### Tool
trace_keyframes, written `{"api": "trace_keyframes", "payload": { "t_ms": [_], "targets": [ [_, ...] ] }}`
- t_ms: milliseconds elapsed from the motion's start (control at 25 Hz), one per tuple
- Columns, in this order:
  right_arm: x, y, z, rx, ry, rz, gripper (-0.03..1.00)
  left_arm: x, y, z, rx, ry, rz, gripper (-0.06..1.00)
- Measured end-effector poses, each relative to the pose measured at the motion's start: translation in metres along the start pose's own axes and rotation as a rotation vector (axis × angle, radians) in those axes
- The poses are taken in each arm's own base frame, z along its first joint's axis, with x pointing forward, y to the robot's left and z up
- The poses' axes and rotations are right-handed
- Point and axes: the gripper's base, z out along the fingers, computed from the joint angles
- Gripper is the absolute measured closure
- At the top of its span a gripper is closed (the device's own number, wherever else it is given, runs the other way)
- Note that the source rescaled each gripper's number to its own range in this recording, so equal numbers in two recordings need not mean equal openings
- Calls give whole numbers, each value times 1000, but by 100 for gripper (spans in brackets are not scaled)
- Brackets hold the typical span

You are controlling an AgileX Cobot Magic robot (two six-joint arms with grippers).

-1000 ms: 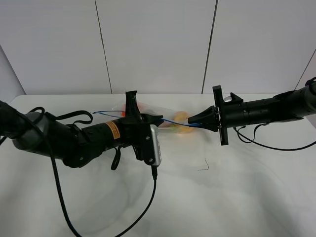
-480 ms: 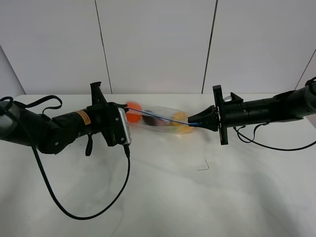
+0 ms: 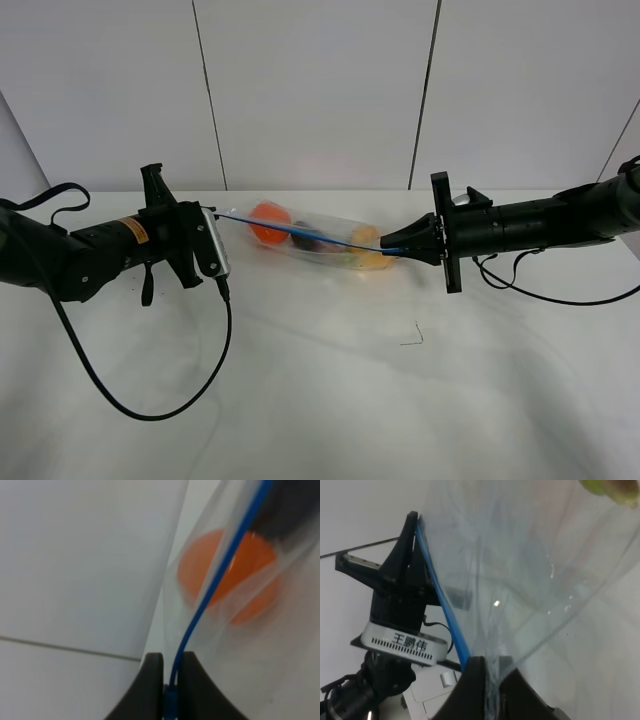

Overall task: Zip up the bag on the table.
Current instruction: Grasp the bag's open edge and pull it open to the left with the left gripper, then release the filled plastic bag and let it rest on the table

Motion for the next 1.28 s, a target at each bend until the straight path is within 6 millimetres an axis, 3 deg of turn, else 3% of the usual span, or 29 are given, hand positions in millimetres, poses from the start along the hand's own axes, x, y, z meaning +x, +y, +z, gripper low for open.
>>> {"api": "trace_keyframes", "payload": {
  "t_ms": [240,600,720,840,920,1120,1280],
  "targets": [
    [0,0,0,-4,-3,2,97,18,7,-4,-16,46,-6,94],
    [0,1,1,-12,-7,5,97,20,7,-5,-10,40,9,94],
    [0,0,0,1,2,-1,97,23,8,-6,-5,41,17,79],
    [0,-1,0,8,5,-3,97,27,9,-7,-6,53,-8,40],
    [0,-1,0,8,6,-4,97,28,9,-7,-7,55,-25,20],
    [0,-1,0,8,6,-4,97,40,15,-10,-29,93,-84,8],
    [0,-1,0,8,6,-4,97,51,20,-13,-101,164,-314,8]
  ]
}}
